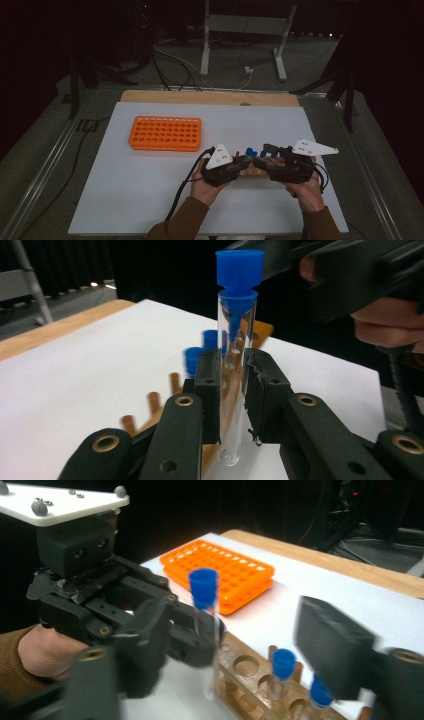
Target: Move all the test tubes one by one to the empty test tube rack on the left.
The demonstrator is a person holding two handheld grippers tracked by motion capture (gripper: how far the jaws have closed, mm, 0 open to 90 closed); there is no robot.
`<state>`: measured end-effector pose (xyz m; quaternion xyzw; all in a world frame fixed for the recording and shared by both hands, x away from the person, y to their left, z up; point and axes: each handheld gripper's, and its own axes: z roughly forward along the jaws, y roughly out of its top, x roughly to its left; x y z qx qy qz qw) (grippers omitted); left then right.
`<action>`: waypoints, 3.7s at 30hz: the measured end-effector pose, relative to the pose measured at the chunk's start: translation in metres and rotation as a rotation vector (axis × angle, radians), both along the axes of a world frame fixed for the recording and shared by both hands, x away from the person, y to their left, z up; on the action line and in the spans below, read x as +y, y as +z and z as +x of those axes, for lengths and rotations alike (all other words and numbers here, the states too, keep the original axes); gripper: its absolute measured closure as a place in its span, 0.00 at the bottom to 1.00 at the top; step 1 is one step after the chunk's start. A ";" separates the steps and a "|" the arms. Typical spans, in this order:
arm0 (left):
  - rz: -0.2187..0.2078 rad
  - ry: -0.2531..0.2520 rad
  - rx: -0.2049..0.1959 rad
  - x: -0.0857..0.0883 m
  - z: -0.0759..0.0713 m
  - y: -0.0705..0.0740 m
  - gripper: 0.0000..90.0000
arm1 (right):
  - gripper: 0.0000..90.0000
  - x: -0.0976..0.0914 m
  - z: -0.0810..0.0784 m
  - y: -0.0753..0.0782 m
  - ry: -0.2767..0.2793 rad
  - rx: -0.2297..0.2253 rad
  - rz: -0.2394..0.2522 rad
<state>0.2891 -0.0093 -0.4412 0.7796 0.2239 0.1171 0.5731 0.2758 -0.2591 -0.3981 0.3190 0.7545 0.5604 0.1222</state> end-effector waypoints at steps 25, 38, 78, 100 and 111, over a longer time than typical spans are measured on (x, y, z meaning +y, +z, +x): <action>-0.061 0.327 -0.071 0.075 0.045 0.006 0.87 | 0.00 -0.039 0.001 -0.004 -0.176 -0.050 -0.010; 0.031 0.438 -0.050 0.087 0.072 -0.016 0.87 | 0.00 -0.040 0.000 -0.003 -0.178 -0.063 -0.019; 0.170 0.484 0.106 0.101 0.081 -0.062 0.86 | 0.00 -0.046 0.001 -0.004 -0.174 -0.044 -0.002; 0.012 0.468 0.126 0.115 0.047 -0.030 0.18 | 0.00 -0.059 0.008 -0.017 -0.215 -0.005 0.007; -0.005 0.466 0.105 0.125 0.023 -0.013 0.01 | 0.07 -0.064 0.013 -0.025 -0.235 0.026 0.002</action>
